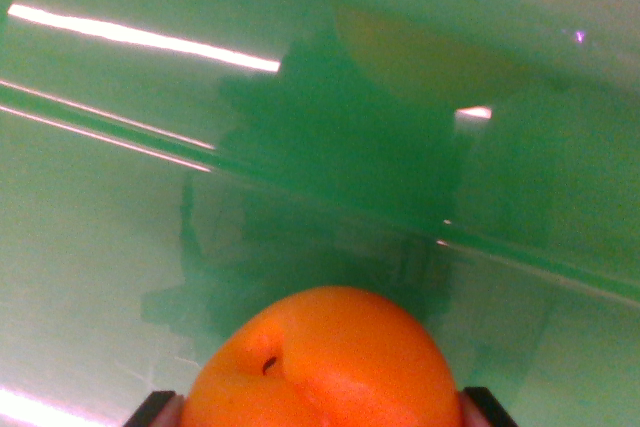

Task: Pick fruit

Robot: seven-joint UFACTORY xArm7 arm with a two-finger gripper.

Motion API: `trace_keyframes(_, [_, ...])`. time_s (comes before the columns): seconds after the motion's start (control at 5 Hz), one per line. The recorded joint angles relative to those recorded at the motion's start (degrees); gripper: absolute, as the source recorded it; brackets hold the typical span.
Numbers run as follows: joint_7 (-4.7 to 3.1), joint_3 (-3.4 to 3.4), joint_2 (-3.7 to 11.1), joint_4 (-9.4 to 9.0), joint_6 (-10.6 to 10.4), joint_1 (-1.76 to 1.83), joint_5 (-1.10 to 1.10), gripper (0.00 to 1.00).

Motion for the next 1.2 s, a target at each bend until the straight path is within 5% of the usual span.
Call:
trace_keyframes(0.6, [-0.1,0.02,-0.72,0.92,1.6,0.01,0.03,1.0])
trace_keyframes(1.2, [-0.35,0.06,-2.58,3.29,5.9,0.04,0.12,1.0])
